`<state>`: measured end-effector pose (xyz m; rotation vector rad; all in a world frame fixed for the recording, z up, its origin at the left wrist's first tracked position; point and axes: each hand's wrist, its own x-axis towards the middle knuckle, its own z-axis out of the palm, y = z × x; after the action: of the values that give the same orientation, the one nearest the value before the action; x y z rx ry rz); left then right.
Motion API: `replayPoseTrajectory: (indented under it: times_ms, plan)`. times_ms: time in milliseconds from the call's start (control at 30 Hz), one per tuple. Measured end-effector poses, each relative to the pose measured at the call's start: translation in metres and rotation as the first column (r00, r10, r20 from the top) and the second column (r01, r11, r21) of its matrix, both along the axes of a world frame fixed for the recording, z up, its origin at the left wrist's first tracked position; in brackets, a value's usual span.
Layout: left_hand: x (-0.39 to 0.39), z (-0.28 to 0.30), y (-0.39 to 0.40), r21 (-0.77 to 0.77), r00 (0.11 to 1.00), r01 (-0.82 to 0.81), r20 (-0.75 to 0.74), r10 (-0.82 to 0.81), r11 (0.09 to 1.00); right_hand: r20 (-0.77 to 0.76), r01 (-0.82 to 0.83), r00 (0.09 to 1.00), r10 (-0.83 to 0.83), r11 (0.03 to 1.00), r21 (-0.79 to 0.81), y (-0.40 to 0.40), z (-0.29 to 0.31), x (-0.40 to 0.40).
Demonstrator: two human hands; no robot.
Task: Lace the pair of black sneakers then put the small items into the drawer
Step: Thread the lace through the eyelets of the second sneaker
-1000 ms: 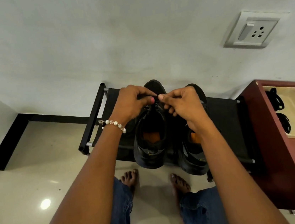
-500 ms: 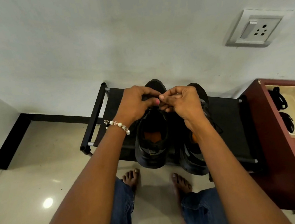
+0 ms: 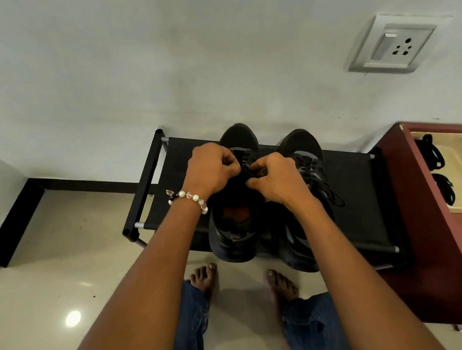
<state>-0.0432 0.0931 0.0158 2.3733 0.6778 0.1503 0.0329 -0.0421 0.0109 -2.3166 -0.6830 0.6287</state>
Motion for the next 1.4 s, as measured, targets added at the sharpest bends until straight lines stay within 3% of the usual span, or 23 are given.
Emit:
replayPoseTrajectory:
  times_ms: [200,367,467,567,633,700,867,1033,1200,1400]
  plan:
    - [0.0,-0.001,-0.014,0.091,0.996,-0.087,0.005,0.087,0.992,0.103,0.051,0.993,-0.049,0.999,-0.015,-0.001,-0.003,-0.003]
    - [0.0,-0.008,-0.027,0.016,0.981,-0.186,0.054,0.185,0.982,0.09,0.038,0.995,-0.039,0.999,0.013,-0.002,-0.002,-0.002]
    - [0.001,-0.013,-0.031,-0.079,0.963,-0.257,0.061,0.262,0.963,0.013,-0.006,1.0,0.006,1.0,0.022,-0.005,0.002,0.001]
    - [0.001,-0.017,-0.029,-0.305,0.932,-0.338,0.021,0.361,0.89,-0.184,-0.021,0.982,0.036,0.996,0.083,-0.012,0.008,0.006]
    - [0.0,-0.017,-0.027,-0.455,0.922,-0.355,-0.029,0.385,0.817,-0.297,0.048,0.955,-0.002,0.988,0.148,-0.015,0.005,0.01]
    - [0.001,-0.017,-0.025,-0.518,0.913,-0.373,-0.058,0.403,0.77,-0.306,0.149,0.948,-0.087,0.971,0.186,-0.011,-0.003,0.01]
    - [0.003,-0.018,-0.027,-0.487,0.906,-0.399,-0.08,0.415,0.777,-0.181,0.298,0.949,-0.259,0.925,0.238,0.004,-0.013,0.002]
    - [-0.001,-0.013,-0.02,-0.505,0.935,-0.327,-0.054,0.35,0.798,-0.222,0.439,0.891,-0.395,0.874,0.207,0.005,-0.015,0.001]
    - [0.0,-0.014,-0.024,-0.455,0.925,-0.353,-0.04,0.377,0.818,-0.375,0.412,0.88,-0.292,0.862,0.296,-0.001,-0.011,0.003]
    - [0.003,-0.017,-0.03,-0.519,0.896,-0.398,-0.044,0.441,0.756,-0.194,0.357,0.929,-0.314,0.896,0.262,0.005,-0.01,-0.005]
